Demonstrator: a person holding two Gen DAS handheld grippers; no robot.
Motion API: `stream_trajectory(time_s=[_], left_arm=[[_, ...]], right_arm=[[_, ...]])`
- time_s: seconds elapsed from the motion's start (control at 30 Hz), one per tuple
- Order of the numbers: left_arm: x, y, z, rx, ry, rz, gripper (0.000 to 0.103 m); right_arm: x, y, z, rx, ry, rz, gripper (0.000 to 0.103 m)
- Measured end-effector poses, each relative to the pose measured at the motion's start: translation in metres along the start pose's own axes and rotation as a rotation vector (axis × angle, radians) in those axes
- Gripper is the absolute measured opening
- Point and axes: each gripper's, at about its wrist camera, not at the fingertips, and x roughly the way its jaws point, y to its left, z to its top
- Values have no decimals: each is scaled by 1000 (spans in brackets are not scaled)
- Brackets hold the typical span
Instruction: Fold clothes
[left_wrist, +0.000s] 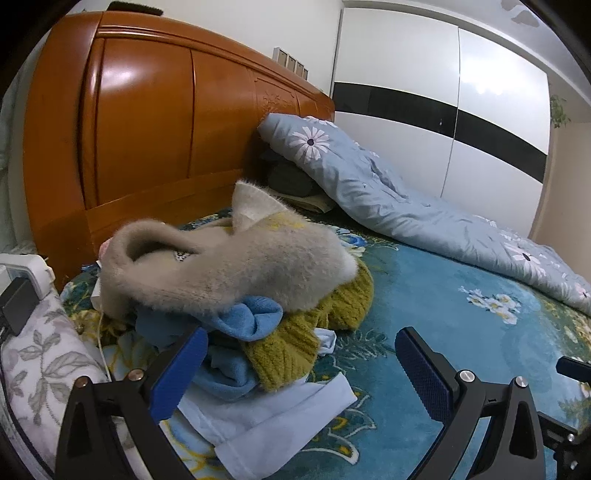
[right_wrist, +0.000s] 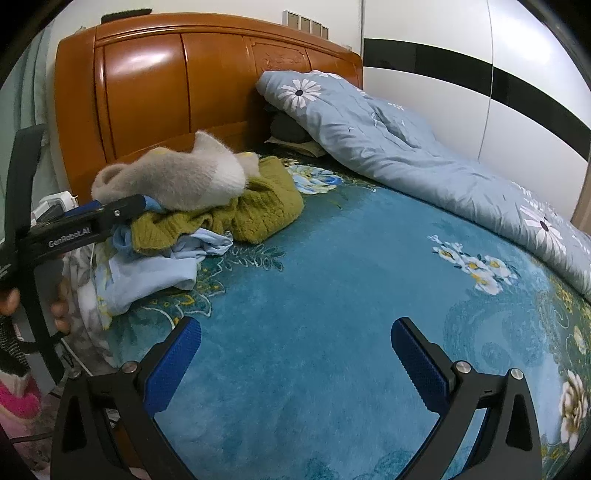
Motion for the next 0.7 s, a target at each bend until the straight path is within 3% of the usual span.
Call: stream_trajectory(time_s=[0.7], left_arm=[[-15, 17, 12, -103, -37, -22, 103]], right_arm=[[-14, 19, 1, -61, -40, 14, 103]])
